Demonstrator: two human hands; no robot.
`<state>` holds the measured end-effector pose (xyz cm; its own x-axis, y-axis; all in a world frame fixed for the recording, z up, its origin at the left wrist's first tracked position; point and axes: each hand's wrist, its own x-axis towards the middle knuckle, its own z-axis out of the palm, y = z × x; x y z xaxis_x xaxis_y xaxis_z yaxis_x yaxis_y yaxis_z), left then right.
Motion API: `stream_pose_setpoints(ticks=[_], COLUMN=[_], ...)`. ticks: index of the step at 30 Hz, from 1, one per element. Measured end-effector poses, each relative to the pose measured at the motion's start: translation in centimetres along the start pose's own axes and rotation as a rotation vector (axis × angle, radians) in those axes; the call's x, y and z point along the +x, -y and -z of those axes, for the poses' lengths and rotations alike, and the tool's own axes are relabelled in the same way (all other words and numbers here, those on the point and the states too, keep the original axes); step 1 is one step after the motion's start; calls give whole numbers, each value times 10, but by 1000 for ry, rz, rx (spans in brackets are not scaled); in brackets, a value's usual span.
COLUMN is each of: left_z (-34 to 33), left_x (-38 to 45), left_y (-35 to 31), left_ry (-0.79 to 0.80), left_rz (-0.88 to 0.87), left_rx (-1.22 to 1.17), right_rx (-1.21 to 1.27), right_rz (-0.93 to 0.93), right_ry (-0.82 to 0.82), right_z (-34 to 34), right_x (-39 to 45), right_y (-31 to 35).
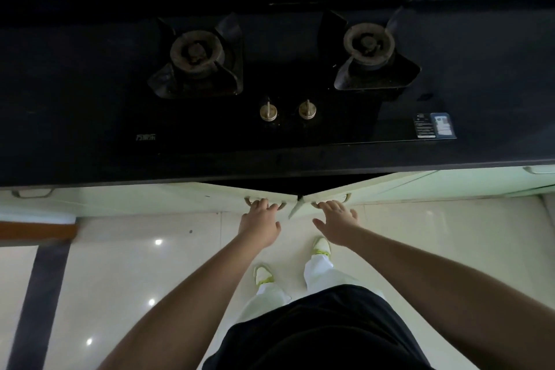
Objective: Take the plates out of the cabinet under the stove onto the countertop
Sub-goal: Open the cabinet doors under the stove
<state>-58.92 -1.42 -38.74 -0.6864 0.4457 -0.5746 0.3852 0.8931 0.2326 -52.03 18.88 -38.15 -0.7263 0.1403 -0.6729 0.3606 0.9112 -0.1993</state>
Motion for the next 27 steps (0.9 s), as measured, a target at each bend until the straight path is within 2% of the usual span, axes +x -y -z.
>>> stream_pose_setpoints(ticks=[5, 10, 15, 21, 24, 27], left_z=[-9, -16, -32, -49, -60, -71], left_x=[-23, -37, -63, -101, -122, -138], left_y=[16, 21, 23, 30, 29, 21], left_ry=[2, 22, 36, 77, -3, -18], left_rz=[-36, -44, -23, 80, 172, 262], left_rx=[-85, -62, -21, -88, -240, -226], right_rx=[37, 176, 174, 197, 281, 330], right_rz=[-33, -205, -313, -320, -329, -334], right_ry=[3, 34, 79, 13, -30, -47], right_z=[-10, -21, -40, -67, -74, -84], right_x=[-21, -46, -71, -103, -117, -136], right_y=[-4, 0, -15, -43, -59, -79])
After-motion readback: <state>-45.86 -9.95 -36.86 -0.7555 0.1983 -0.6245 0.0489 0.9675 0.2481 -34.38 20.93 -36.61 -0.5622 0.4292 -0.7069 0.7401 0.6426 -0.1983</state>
